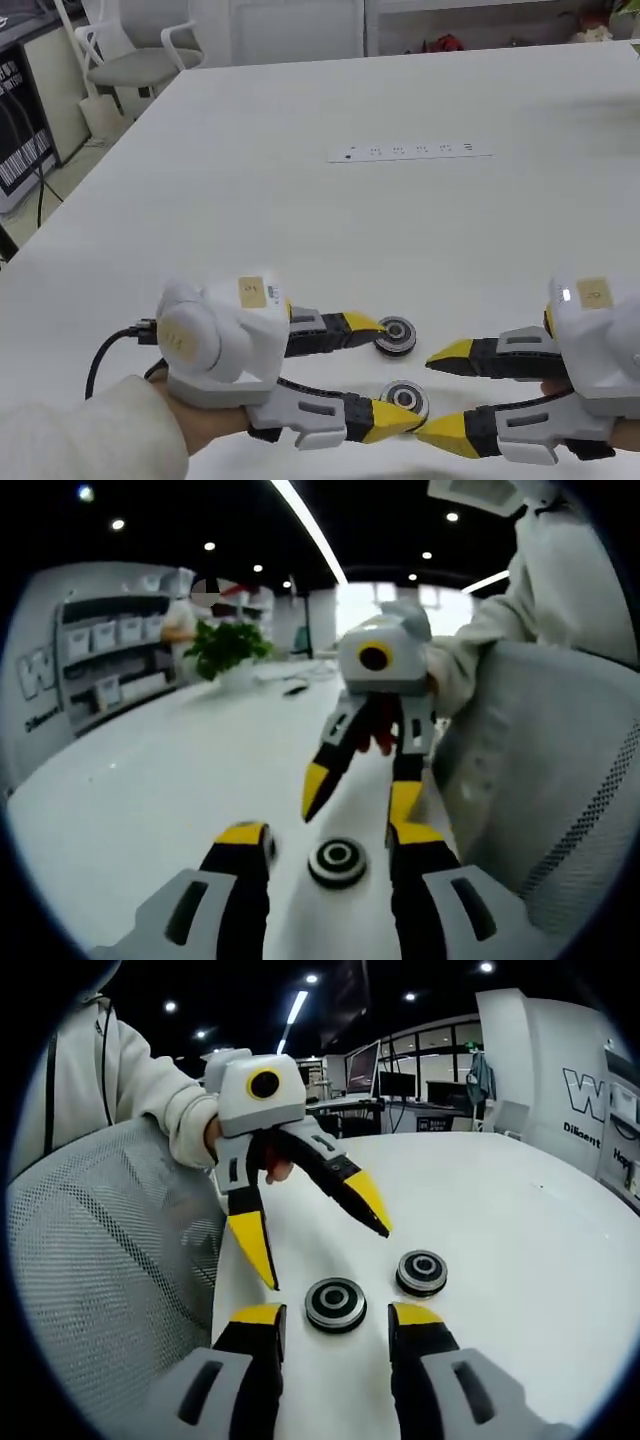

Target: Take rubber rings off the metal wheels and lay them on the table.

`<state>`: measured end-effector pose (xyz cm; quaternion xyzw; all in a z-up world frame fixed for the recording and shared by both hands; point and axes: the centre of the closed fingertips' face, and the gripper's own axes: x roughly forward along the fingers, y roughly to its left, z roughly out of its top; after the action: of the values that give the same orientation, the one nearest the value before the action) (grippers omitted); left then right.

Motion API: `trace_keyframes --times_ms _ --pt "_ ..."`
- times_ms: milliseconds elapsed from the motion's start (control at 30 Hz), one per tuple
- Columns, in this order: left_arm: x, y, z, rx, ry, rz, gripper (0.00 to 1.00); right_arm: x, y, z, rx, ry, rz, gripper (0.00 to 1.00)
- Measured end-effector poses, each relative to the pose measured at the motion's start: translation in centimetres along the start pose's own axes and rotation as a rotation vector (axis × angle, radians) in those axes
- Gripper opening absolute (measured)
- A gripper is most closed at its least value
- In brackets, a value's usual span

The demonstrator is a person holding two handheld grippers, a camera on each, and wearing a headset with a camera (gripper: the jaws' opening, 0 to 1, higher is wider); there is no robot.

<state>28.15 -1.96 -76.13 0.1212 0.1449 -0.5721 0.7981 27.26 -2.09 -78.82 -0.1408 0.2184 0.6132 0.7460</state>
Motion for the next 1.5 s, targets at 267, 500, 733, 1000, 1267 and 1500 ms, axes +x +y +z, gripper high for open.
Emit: trace_keyframes --times_ms 267,500,733,1000,1267,1500 --pt "0.2 -0.2 -0.9 -0.015 0.017 -0.006 0.34 0.3 0.2 -0.4 0.005 0.018 0.007 0.32" --pt "0.5 -0.5 -1.6 -0.008 0.044 -0.01 0.26 0.6 0.3 -1.1 -0.001 0.046 0.008 0.28" --pt "0.9 -0.2 -1.9 -0.014 0.056 -0.001 0.23 0.8 0.2 -1.5 -0.008 0.061 0.001 0.26" --pt "1.1 -0.4 -2.6 -0.013 0.08 -0.012 0.19 0.9 0.1 -1.4 0.004 0.05 -0.006 0.24" --pt "1.2 -0.2 -2.7 -0.016 0.074 -0.007 0.16 1.1 0.1 -1.5 -0.006 0.057 -0.007 0.22" --pt "1.5 0.1 -2.6 -0.029 0.068 -0.014 0.15 1.2 -0.1 -1.5 0.016 0.049 -0.007 0.23"
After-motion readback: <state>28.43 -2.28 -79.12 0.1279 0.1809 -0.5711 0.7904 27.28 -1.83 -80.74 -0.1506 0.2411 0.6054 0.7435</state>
